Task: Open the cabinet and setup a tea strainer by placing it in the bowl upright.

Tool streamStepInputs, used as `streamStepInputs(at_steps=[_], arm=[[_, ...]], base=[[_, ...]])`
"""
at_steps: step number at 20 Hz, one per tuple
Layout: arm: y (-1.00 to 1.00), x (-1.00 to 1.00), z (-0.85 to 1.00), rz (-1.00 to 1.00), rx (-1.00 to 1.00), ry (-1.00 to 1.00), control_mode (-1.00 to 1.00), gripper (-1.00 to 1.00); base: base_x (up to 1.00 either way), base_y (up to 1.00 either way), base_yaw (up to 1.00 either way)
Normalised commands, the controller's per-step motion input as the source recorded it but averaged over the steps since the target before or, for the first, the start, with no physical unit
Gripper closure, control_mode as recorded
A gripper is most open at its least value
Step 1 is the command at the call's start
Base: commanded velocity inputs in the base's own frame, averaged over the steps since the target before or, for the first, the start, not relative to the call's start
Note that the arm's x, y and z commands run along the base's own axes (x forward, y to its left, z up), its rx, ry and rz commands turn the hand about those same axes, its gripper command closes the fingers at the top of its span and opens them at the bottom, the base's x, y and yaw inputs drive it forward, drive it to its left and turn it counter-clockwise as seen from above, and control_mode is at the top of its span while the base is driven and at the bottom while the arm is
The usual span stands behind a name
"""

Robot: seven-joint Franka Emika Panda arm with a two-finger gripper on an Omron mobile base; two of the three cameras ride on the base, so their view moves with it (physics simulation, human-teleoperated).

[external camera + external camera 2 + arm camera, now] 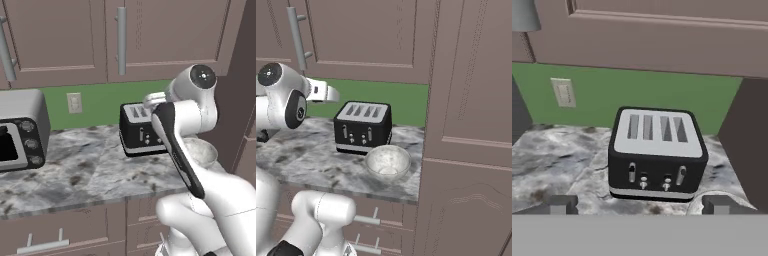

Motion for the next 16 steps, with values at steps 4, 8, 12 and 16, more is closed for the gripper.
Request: streamStepInputs(at_steps=[4, 8, 12, 16], arm=[[0.0, -0.49, 0.48, 0.0, 0.01, -0.1, -1.0, -1.0], [0.0, -0.32, 0.38, 0.0, 0.02, 0.02, -1.0, -1.0], [0.02, -0.17, 0.19, -0.03, 0.06, 0.06, -1.0, -1.0], [-0.01, 0.0, 0.02, -0.01, 0.12, 0.0, -1.0, -1.0]], base=[[0.0, 0.0, 0.0], [0.0, 0.0, 0.0], [0.0, 0.0, 0.0], [0.0, 0.0, 0.0]])
